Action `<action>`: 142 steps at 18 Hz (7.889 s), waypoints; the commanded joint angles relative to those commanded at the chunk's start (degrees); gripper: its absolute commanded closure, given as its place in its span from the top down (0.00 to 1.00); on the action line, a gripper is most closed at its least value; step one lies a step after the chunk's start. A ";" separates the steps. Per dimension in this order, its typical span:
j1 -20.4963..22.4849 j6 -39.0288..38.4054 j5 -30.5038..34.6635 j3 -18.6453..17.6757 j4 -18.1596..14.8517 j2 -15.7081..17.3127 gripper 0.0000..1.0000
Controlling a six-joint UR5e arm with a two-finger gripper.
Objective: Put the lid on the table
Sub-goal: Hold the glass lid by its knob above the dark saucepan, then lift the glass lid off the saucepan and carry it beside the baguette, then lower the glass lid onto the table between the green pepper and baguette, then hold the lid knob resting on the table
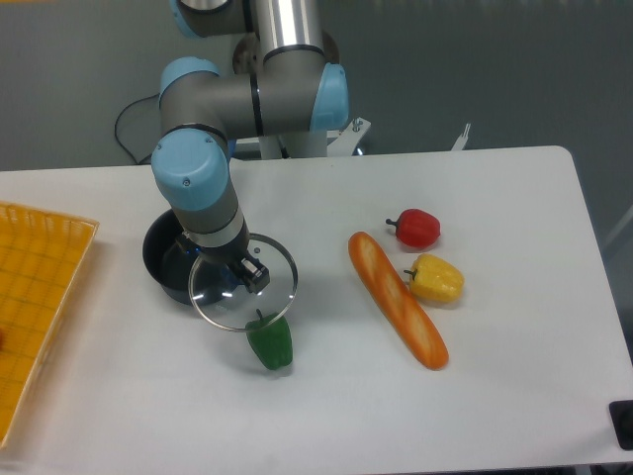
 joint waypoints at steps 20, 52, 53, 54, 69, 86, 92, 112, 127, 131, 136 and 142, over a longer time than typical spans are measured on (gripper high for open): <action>1.40 0.09 0.09 2.19 0.79 -1.93 0.58; 12.74 4.13 1.32 3.16 6.24 -8.26 0.58; 12.74 4.04 1.32 3.08 6.24 -8.44 0.58; 12.74 4.04 1.32 3.08 6.24 -8.52 0.58; 11.96 3.60 3.87 2.72 7.65 -10.28 0.58; 9.32 0.09 3.78 2.64 7.56 -10.72 0.58; 8.61 -0.97 3.78 2.64 7.73 -11.25 0.58; 8.88 1.05 4.04 2.02 7.82 -11.87 0.58; 8.35 0.44 5.71 1.67 7.91 -12.48 0.60; 8.00 0.44 5.71 1.67 7.91 -12.57 0.61; 7.38 0.18 5.80 1.58 8.26 -12.92 0.63; 7.29 0.44 5.89 1.32 8.26 -13.01 0.63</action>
